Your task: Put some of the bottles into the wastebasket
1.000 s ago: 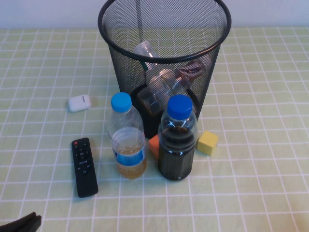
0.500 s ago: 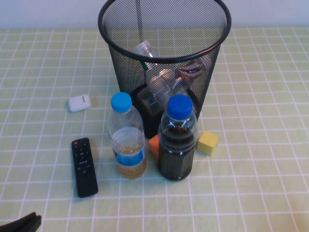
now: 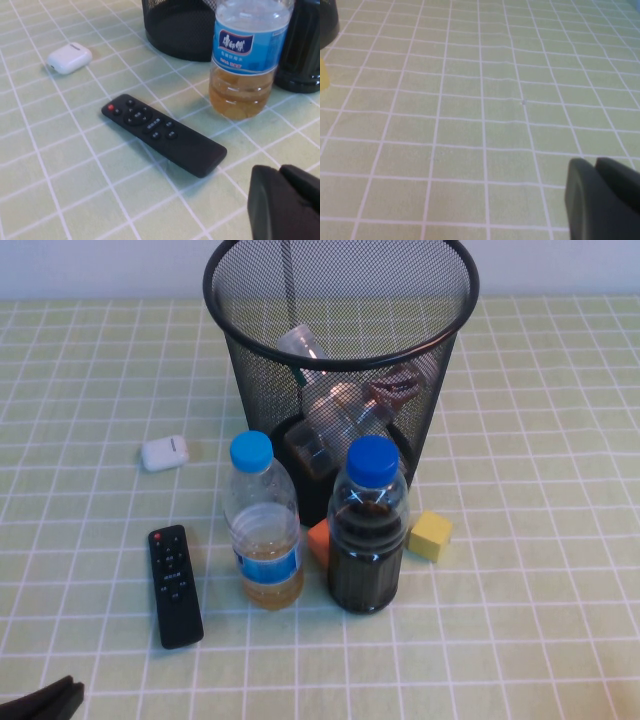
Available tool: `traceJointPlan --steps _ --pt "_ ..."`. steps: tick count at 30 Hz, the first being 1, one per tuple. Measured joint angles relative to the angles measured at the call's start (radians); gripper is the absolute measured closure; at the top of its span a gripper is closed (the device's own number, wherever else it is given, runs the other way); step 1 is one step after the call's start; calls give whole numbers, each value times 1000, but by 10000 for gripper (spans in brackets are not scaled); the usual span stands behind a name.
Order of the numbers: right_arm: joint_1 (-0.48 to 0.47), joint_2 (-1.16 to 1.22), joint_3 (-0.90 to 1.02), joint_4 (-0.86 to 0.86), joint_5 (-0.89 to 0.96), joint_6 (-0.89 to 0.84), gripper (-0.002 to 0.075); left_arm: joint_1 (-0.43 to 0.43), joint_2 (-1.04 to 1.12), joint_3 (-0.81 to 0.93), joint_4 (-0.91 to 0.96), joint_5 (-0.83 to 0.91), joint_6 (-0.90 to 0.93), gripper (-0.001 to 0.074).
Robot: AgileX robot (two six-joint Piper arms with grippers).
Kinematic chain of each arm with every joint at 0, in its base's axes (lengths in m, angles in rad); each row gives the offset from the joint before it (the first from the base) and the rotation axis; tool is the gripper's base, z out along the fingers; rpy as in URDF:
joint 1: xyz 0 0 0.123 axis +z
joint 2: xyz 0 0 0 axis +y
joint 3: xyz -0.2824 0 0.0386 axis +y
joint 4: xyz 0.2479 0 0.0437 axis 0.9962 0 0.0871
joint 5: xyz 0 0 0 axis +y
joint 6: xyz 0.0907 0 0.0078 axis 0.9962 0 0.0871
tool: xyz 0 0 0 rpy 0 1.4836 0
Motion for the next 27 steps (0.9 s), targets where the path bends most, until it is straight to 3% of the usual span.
traceJointPlan --steps 5,10,13,19,27 --pt "0 0 0 0 0 0 726 24 0 16 6 -137 0 739" --pt "0 0 0 0 0 0 726 196 -2 77 -3 -433 -1 739" --pt "0 0 0 0 0 0 726 288 -32 92 -5 -482 -9 739" --pt "0 0 0 0 0 0 726 375 -164 95 -9 -327 -11 740" --pt "0 0 0 0 0 0 726 391 -201 99 -10 -86 -12 740"
